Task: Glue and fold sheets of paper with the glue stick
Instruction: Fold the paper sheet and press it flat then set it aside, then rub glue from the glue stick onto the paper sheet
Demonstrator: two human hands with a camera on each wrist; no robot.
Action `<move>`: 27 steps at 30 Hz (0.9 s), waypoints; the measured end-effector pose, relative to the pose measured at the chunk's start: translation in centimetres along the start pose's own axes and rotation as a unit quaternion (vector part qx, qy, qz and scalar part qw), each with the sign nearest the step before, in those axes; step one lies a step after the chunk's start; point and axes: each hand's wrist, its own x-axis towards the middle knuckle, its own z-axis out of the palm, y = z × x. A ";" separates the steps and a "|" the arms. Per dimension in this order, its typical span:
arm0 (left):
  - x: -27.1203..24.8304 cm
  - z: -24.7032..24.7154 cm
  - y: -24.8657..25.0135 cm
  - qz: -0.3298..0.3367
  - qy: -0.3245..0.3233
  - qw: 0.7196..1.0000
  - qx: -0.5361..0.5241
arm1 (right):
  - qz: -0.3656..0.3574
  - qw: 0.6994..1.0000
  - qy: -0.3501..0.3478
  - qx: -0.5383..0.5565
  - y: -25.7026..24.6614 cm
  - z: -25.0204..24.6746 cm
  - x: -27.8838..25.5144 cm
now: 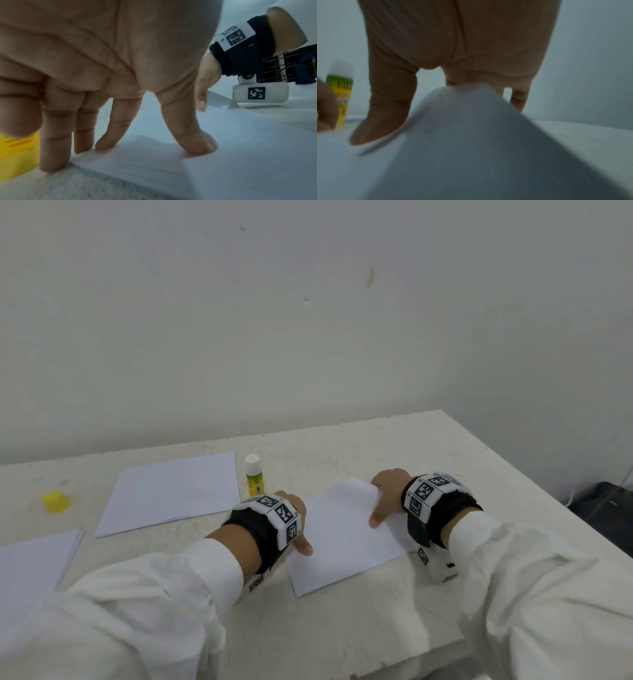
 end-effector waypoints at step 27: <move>-4.8 -0.3 -3.3 -0.015 0.126 0.822 -0.556 | 0.071 0.930 0.069 0.354 2.9 2.6 -5.4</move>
